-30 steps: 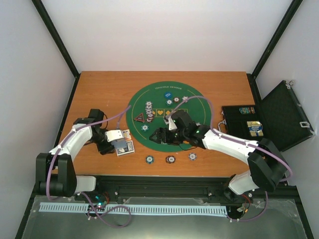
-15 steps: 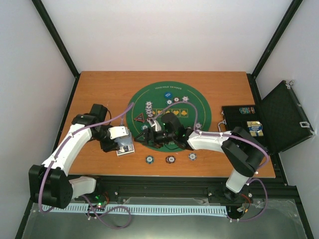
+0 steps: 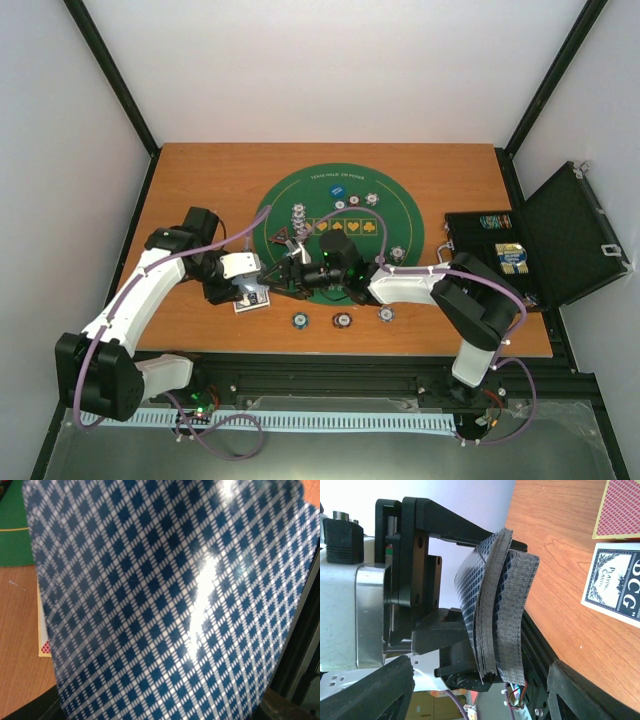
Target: Distribute texas hold em gaming equipment
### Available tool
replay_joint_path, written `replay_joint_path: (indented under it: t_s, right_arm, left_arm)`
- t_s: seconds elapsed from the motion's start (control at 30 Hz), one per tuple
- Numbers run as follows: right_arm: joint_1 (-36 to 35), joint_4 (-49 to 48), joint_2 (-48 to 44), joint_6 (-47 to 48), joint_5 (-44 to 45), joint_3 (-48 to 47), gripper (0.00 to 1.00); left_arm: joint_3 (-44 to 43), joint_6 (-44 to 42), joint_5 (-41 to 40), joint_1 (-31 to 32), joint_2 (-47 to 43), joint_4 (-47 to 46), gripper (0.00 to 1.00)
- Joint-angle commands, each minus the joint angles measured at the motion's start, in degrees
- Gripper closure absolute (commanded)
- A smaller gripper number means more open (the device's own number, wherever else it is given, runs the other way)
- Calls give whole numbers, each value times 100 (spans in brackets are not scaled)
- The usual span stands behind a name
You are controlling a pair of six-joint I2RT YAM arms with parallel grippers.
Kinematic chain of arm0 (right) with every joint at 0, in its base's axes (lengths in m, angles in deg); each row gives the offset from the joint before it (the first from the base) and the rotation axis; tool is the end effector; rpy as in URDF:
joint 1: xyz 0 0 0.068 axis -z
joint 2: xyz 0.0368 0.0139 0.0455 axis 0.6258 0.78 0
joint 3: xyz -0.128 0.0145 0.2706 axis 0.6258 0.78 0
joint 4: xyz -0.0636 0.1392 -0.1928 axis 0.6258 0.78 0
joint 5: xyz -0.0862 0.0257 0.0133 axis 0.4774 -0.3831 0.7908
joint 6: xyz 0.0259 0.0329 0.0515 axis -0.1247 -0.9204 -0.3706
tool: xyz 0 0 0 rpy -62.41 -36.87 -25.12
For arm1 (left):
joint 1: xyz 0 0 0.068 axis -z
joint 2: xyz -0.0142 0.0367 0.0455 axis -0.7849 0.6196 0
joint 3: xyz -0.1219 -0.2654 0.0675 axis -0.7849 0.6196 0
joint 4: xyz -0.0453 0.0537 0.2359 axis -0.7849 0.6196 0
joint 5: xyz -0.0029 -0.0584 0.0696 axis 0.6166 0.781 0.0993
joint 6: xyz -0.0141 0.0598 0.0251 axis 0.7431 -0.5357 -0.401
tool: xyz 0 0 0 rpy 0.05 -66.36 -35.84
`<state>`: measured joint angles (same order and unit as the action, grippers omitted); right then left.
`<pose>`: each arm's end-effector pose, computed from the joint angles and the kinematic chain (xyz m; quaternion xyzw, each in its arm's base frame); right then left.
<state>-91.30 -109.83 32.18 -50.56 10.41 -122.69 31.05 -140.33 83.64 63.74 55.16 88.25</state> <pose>0.1991 0.3182 0.2318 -0.1062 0.7741 0.6238 0.0173 0.1667 -0.0515 0.2648 0.5663 0.8045 -0.1027 0.1466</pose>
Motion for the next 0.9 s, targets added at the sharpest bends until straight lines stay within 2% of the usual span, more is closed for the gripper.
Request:
replay_joint_path:
  t_s: [0.0,0.27,0.4,0.53,0.7,0.8,0.83,0.87]
  right_arm:
    - [-96,-318,189,-122,-65,-189,27]
    - [-163,-407,566,-237,-153,-560,28]
    - [-195,-694,775,-462,-166,-655,33]
    - [-298,-717,948,-565,-158,-827,45]
    - [-361,-815,916,-668,-79,-679,66]
    - [-359,-874,794,-682,5,-497,76]
    - [-360,-910,755,-703,25,-441,79]
    - [-361,-950,694,-718,54,-389,82]
  left_arm:
    - [-204,68,132,62,-134,114,99]
    - [-292,74,255,69,-250,247,99]
    - [-328,62,270,79,-283,299,99]
    - [-353,85,277,138,-330,276,99]
    - [-414,109,379,176,-365,123,98]
    - [-480,105,502,245,-346,131,83]
    - [-513,117,488,299,-323,150,74]
    - [-542,129,479,340,-309,183,60]
